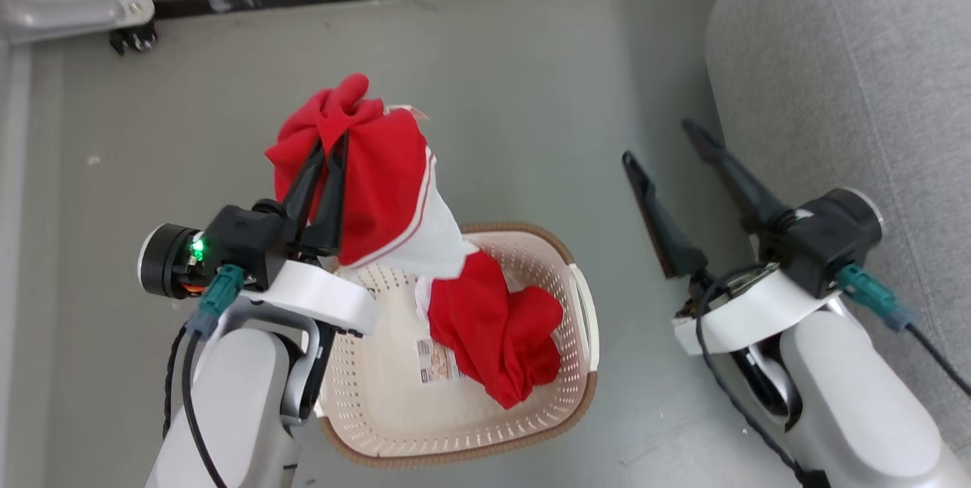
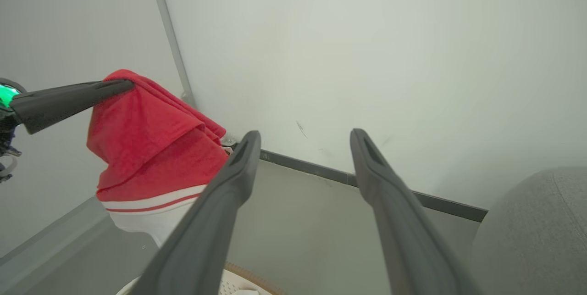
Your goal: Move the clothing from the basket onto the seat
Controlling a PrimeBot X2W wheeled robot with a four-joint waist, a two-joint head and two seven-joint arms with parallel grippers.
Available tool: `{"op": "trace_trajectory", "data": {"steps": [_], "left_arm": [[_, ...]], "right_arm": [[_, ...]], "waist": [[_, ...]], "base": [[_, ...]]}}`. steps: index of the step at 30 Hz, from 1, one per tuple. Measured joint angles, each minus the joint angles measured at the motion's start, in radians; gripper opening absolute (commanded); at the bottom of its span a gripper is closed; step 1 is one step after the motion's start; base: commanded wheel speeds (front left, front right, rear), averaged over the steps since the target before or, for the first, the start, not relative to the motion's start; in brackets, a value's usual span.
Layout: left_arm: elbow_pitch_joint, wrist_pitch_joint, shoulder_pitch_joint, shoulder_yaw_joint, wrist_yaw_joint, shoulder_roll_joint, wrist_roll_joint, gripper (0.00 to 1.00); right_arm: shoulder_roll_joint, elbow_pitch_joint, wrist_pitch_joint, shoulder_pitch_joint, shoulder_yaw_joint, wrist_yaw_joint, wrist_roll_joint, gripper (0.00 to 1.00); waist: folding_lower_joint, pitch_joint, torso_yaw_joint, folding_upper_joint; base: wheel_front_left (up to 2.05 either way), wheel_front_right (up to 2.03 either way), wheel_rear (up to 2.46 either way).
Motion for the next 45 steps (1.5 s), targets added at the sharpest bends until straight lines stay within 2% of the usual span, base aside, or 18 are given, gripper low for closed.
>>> {"op": "trace_trajectory", "data": {"steps": [12, 30, 40, 45], "left_arm": [[-0.129, -0.001, 0.036, -0.027, -0.048, 0.022, 0.019, 0.0], [-0.222, -0.008, 0.058, -0.041, -0.099, 0.053, 0.017, 0.0], [-0.264, -0.008, 0.089, -0.067, -0.109, 0.05, 0.004, 0.0], [-0.288, -0.007, 0.096, -0.084, -0.109, 0.046, 0.003, 0.0]], "right_arm": [[-0.059, -0.013, 0.053, 0.07, 0.179, 0.0, 0.11, 1.0], [-0.137, -0.068, 0.117, 0.149, 0.259, 0.0, 0.31, 1.0], [-0.192, -0.109, 0.153, 0.176, 0.345, 0.0, 0.36, 1.0], [-0.234, -0.11, 0.163, 0.174, 0.397, 0.0, 0.328, 1.0]], "waist": [[0.0, -0.143, 0.011, 0.0], [0.0, -0.297, 0.01, 0.0], [0.0, -0.354, 0.012, 0.0], [0.0, -0.368, 0.021, 0.0]], "base": [[0.0, 0.0, 0.0], [0.0, 0.0, 0.0], [0.0, 0.0, 0.0], [0.0, 0.0, 0.0]]}}
